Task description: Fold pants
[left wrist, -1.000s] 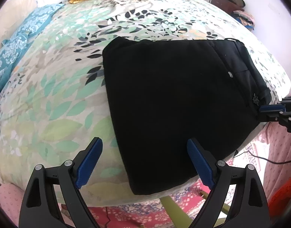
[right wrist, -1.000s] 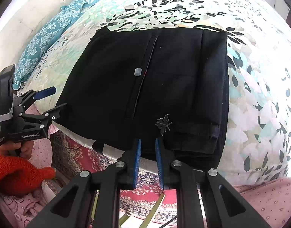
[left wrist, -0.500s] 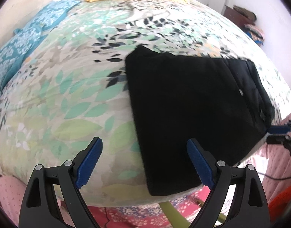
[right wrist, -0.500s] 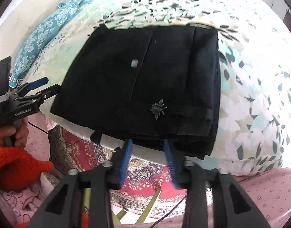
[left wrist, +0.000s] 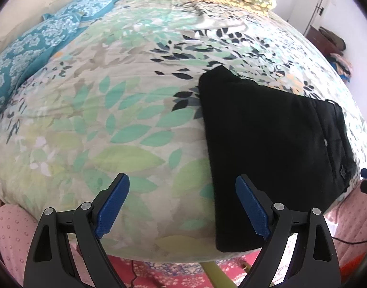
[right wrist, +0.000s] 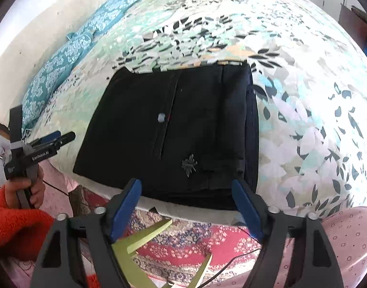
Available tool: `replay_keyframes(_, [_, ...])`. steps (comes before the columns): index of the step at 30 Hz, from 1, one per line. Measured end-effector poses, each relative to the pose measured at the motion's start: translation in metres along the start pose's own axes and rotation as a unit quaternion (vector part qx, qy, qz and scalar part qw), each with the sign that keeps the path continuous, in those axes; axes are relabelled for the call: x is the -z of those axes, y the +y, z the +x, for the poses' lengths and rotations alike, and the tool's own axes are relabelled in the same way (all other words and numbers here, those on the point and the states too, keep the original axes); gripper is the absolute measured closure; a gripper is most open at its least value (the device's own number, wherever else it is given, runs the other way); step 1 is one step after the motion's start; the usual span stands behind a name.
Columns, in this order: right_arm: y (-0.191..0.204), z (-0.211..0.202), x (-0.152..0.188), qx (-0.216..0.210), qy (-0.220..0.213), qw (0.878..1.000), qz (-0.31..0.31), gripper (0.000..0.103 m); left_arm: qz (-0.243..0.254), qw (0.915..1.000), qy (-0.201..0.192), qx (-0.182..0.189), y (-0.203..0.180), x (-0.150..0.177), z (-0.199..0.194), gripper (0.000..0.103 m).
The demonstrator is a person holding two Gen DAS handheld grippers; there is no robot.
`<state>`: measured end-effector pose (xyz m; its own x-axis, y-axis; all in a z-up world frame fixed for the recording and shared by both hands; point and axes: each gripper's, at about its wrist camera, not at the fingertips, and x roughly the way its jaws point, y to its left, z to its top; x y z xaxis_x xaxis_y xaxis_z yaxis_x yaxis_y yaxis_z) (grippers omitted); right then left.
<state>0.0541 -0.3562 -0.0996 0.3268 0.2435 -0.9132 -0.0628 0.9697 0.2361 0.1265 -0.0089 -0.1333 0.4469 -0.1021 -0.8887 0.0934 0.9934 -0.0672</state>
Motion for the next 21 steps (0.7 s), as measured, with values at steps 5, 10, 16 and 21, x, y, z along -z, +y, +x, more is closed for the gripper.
replay_keyframes(5, [0.000,-0.001,-0.001,0.012,-0.009,1.000,0.003,0.008,0.000,1.0000,0.003,-0.008,0.001,0.000,0.002,0.012])
replay_keyframes(10, [-0.006,0.002,0.000,0.019,-0.009,1.000,0.016,0.003,0.007,0.9998,0.003,-0.016,-0.001,0.000,0.002,0.012])
replay_keyframes(16, [-0.009,0.002,-0.001,0.029,-0.019,0.999,0.021,0.002,0.005,0.9998,0.012,-0.017,0.001,0.000,0.007,0.012])
replay_keyframes(21, [-0.042,-0.008,-0.016,0.026,-0.059,0.996,0.056,0.002,-0.049,0.9953,0.037,0.075,0.025,-0.008,0.019,0.012])
